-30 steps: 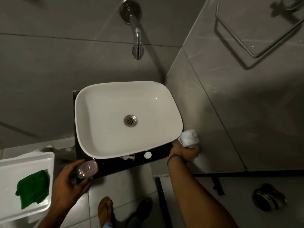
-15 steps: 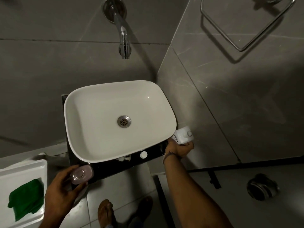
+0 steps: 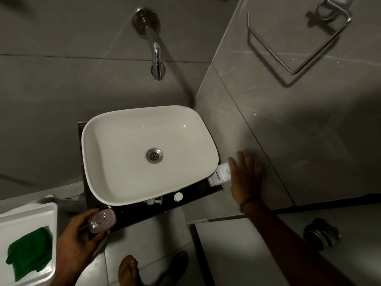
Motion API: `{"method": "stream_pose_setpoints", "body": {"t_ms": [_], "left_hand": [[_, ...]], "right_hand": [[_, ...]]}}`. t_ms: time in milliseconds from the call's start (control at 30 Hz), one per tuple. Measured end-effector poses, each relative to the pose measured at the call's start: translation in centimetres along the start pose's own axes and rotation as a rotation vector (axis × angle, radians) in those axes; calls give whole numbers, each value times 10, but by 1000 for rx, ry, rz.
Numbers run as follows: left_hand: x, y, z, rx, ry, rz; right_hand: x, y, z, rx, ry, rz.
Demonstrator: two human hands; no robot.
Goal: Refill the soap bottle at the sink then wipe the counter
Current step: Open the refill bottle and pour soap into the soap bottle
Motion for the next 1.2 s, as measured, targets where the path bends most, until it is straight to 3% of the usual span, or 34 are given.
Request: {"method": "stream_pose_setpoints", "body": {"t_ms": [167,433,600,733,867,967,1100,1200], "left_hand": [[-3,2,-1,24,34,-35],[-16,1,-3,45,41,-99],[-15,-3,-2,41,23,-101],[-15,-6,9,35,8,-42],[-27,-10,24,24,47,59],[-46,-16,39,-17,90,92],[-93,-30,67,-72,177,144],[-137,-48,87,-115,255,185]], "right_hand": [[8,9,-39,163,-373,244],[12,11,-38,274,-551,165],[11,-16,-15,47,-504,-126],[-2,-22,9,-5,-291,-358],[-14,-29,38,-162,-16,-937],[-20,-49,52,-373,173,-1237],[-10,-107,47,-611,200,-1548],[10,-162,30,-653,59,-1757]]}}
Point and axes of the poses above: each hand's wrist, its own z-axis away from the middle knuckle, its own y-axis out of the palm, x = y × z, the point moved 9 cm from there along -z, towards the middle knuckle, and after that the axes turned 15 degrees about -y, right-handed, at the moved point
